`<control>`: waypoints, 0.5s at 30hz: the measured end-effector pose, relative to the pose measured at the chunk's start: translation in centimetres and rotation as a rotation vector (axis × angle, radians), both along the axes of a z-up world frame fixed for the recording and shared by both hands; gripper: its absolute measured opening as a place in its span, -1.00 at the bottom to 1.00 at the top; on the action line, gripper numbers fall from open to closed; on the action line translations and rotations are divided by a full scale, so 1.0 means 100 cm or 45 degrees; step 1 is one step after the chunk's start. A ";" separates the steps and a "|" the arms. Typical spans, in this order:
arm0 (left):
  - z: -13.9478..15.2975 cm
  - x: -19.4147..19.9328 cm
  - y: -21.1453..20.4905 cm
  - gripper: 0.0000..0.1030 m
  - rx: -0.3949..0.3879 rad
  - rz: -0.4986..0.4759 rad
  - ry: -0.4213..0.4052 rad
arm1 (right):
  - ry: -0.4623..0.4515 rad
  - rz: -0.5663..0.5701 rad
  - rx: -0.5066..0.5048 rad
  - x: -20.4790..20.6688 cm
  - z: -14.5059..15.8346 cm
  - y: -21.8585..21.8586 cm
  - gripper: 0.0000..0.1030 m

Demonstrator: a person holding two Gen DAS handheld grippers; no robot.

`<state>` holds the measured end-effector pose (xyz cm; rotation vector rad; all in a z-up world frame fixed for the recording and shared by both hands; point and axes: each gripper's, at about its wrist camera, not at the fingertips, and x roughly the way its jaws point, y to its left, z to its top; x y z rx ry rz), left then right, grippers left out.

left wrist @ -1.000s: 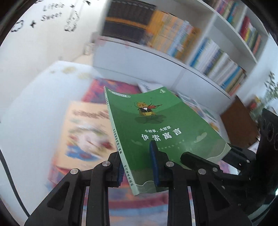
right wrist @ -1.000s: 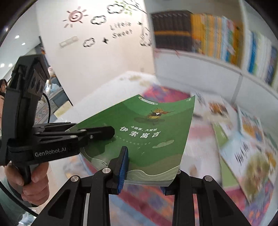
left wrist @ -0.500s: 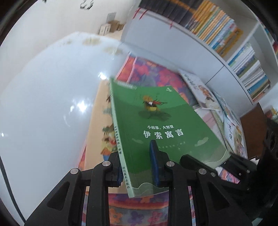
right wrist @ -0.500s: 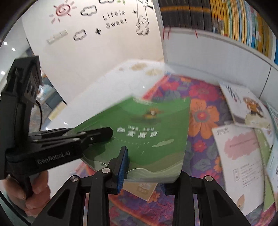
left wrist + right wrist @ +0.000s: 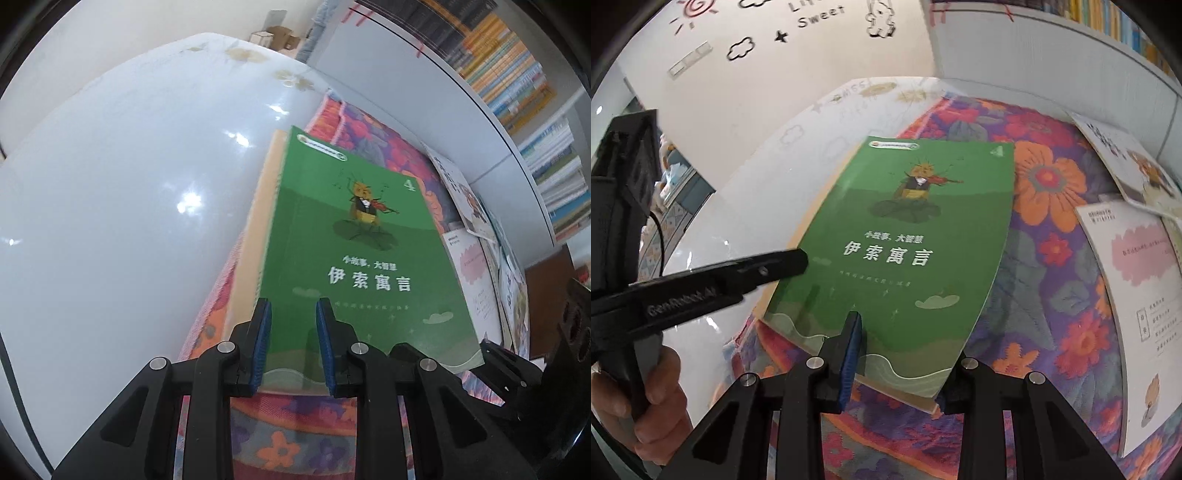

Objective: Organize books
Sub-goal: 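Carry the green book with the right tool and lower it onto the quilt, then open the right tool and move it to the rabbit-cover book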

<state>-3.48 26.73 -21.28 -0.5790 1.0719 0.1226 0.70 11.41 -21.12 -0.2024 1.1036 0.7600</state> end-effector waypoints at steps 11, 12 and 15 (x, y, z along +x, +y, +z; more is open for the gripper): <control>-0.003 0.003 0.007 -0.59 0.069 0.043 0.026 | 0.047 0.108 -0.037 0.008 -0.013 0.010 -0.37; -0.001 0.004 0.003 -0.59 0.083 0.028 0.032 | 0.067 0.125 -0.038 0.008 -0.015 0.011 -0.36; 0.010 0.007 -0.012 -0.54 0.120 -0.019 0.019 | 0.186 0.161 0.003 0.008 -0.016 0.001 -0.28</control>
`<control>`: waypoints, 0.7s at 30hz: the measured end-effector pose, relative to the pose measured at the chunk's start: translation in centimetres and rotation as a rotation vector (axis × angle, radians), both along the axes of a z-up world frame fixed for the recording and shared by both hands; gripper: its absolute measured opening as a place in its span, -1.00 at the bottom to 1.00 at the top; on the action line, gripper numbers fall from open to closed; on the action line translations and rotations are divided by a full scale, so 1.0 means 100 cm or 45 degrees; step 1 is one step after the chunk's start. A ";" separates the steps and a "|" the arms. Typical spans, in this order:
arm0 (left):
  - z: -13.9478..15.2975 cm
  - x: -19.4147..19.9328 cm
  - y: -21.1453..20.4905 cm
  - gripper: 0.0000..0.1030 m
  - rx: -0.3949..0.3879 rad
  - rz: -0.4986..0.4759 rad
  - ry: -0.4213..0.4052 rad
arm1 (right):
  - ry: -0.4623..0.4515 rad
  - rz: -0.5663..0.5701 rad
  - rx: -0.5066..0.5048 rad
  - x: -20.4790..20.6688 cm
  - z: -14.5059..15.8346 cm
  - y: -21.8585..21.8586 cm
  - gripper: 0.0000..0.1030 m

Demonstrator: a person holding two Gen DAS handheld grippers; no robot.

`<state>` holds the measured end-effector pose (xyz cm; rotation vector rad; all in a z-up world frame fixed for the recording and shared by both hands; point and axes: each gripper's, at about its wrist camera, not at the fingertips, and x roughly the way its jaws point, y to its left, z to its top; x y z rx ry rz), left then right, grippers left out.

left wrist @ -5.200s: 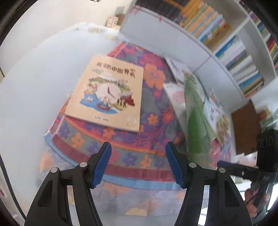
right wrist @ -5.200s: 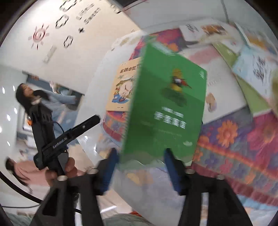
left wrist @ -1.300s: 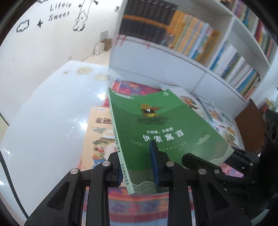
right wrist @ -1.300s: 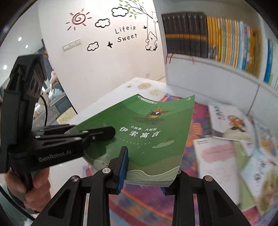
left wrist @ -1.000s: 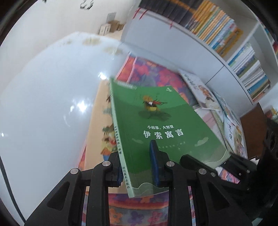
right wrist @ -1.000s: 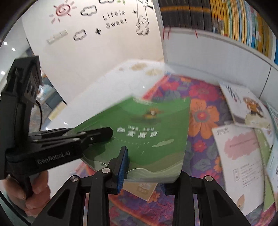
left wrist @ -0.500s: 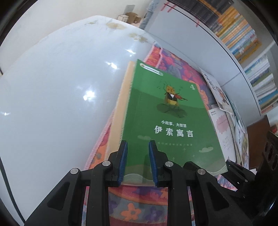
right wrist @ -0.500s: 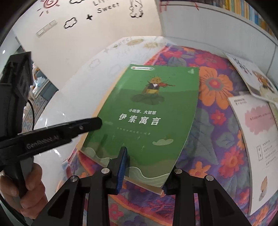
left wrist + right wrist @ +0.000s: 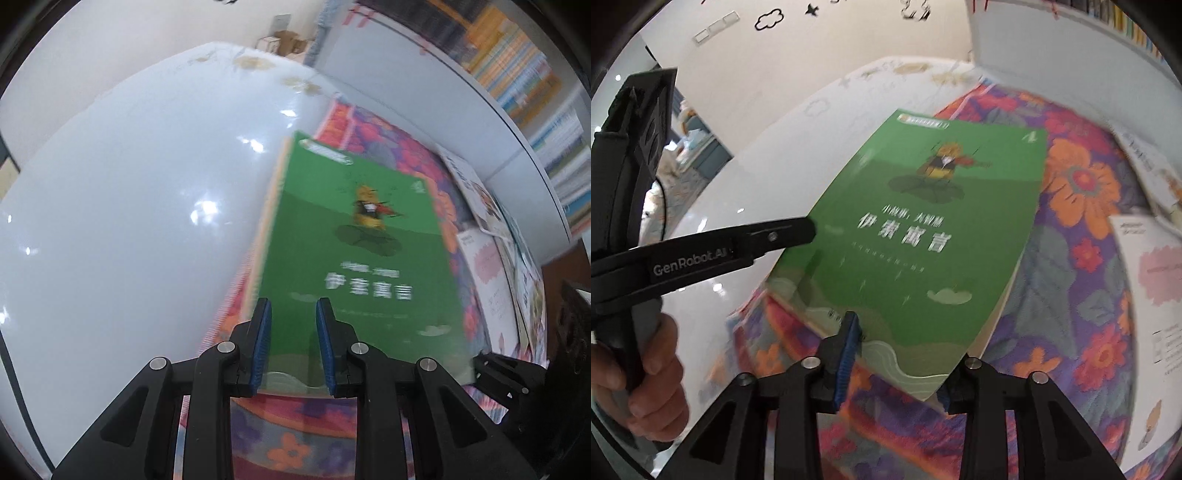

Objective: Organize books
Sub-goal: 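Open the right tool and move it to the rabbit-cover book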

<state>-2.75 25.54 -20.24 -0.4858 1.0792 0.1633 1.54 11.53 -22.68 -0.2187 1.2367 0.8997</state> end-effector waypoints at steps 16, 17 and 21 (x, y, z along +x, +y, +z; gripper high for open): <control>0.084 0.043 -0.208 -0.11 -0.057 -0.498 -0.162 | -0.112 -0.569 -0.027 0.008 0.091 -0.217 0.05; 0.088 0.048 -0.224 -0.11 -0.056 -0.528 -0.169 | -0.148 -0.618 -0.028 0.009 0.102 -0.232 0.06; 0.107 0.066 -0.279 -0.11 -0.025 -0.622 -0.212 | -0.266 -0.738 -0.010 0.014 0.134 -0.287 0.24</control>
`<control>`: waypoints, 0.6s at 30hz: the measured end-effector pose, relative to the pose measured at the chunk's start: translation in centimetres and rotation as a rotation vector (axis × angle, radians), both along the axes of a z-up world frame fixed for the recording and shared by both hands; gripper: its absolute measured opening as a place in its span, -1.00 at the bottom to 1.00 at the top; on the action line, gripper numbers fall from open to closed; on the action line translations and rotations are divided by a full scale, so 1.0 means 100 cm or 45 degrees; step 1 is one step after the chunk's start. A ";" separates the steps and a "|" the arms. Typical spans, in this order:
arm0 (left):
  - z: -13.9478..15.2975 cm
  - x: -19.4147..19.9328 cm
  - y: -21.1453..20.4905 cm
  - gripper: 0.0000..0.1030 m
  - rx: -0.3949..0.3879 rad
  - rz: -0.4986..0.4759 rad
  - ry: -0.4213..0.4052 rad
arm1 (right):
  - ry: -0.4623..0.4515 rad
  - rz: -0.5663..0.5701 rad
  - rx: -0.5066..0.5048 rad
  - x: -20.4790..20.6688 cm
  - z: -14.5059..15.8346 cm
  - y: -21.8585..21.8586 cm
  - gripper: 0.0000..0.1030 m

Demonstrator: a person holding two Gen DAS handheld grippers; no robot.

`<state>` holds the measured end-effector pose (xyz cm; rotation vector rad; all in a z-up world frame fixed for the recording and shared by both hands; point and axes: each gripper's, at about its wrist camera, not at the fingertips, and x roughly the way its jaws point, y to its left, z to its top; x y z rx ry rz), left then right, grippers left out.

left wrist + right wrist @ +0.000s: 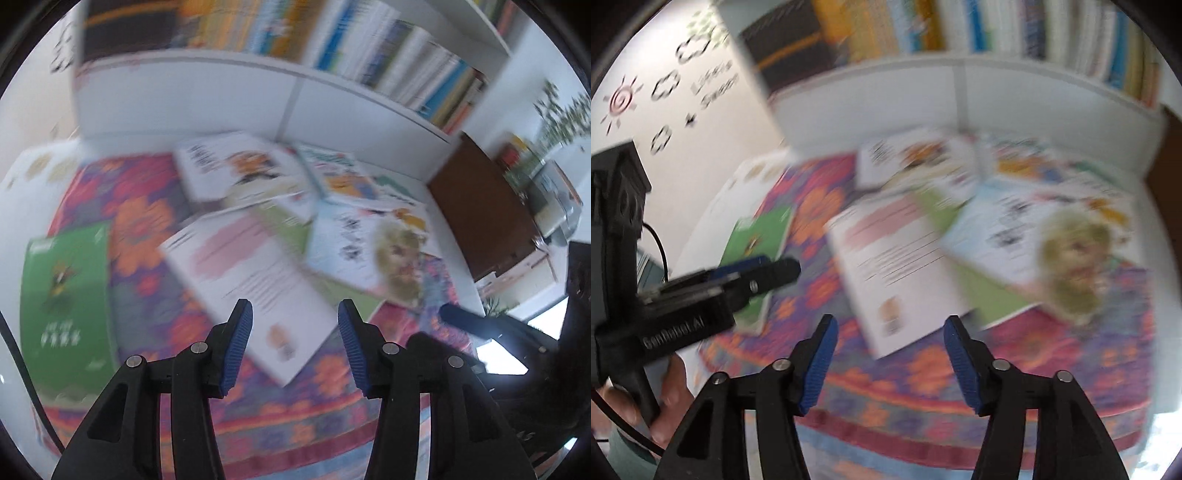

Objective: Organize books
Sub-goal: 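Open the right tool and move it to the rabbit-cover book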

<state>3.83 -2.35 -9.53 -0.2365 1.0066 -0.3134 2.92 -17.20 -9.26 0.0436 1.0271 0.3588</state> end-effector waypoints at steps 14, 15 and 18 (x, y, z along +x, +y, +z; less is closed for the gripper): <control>-0.057 0.059 -0.112 0.32 -0.042 0.042 0.168 | -0.017 -0.155 -0.086 0.119 -0.032 -0.145 0.53; -0.071 0.062 -0.117 0.31 -0.045 0.048 0.211 | 0.010 -0.158 -0.083 0.131 -0.042 -0.150 0.47; -0.095 0.068 -0.129 0.31 -0.051 0.063 0.281 | 0.106 -0.137 -0.067 0.167 -0.074 -0.162 0.24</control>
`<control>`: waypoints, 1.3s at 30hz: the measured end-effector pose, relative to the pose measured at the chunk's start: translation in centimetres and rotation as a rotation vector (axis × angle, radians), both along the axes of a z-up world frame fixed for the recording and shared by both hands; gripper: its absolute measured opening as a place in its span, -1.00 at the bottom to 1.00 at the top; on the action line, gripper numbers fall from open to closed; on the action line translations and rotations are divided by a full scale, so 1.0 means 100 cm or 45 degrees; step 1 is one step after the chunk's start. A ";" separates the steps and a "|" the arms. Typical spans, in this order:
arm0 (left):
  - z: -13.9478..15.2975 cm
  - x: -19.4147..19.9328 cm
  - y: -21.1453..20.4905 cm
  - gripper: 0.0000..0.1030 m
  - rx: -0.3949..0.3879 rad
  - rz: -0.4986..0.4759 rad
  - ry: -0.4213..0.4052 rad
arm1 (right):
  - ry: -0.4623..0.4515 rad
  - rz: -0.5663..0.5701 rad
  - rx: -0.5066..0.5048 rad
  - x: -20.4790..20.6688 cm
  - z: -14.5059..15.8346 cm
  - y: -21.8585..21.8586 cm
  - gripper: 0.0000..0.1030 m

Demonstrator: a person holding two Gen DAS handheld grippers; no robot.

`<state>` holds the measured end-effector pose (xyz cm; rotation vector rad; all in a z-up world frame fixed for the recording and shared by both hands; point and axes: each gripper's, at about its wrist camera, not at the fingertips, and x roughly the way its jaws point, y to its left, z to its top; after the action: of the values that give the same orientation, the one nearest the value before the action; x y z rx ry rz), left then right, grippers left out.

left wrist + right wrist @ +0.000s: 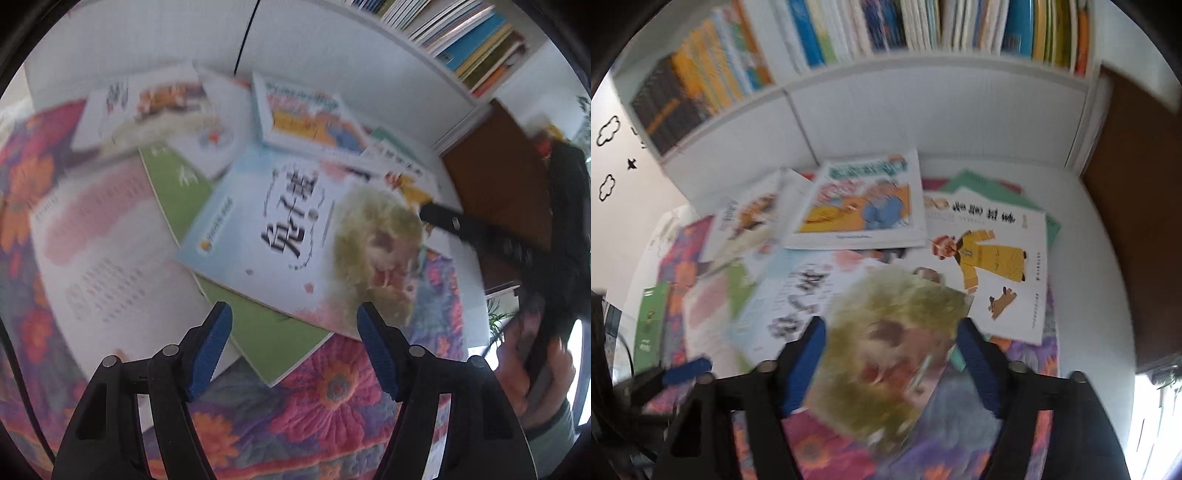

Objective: Organize books
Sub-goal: 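Open the right tool and move it to the rabbit-cover book, then grasp the rabbit-cover book edge with the right tool and lift it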

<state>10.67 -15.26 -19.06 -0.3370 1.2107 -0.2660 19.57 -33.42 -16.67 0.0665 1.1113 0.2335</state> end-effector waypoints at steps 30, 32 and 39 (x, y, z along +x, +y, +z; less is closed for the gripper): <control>-0.029 -0.086 0.061 0.17 0.036 -0.087 0.097 | 0.387 0.240 0.272 -0.134 -0.056 0.056 0.14; -0.029 -0.083 0.060 0.10 0.017 -0.092 0.084 | 0.356 0.129 0.281 -0.132 -0.057 0.048 0.13; -0.025 -0.073 0.060 -0.20 -0.124 -0.083 0.067 | 0.259 -0.049 0.304 -0.134 -0.058 0.049 0.05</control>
<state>3.41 -9.23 -21.59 -0.3916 1.2648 -0.3750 6.17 -28.55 -22.45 0.3301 1.2787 0.3300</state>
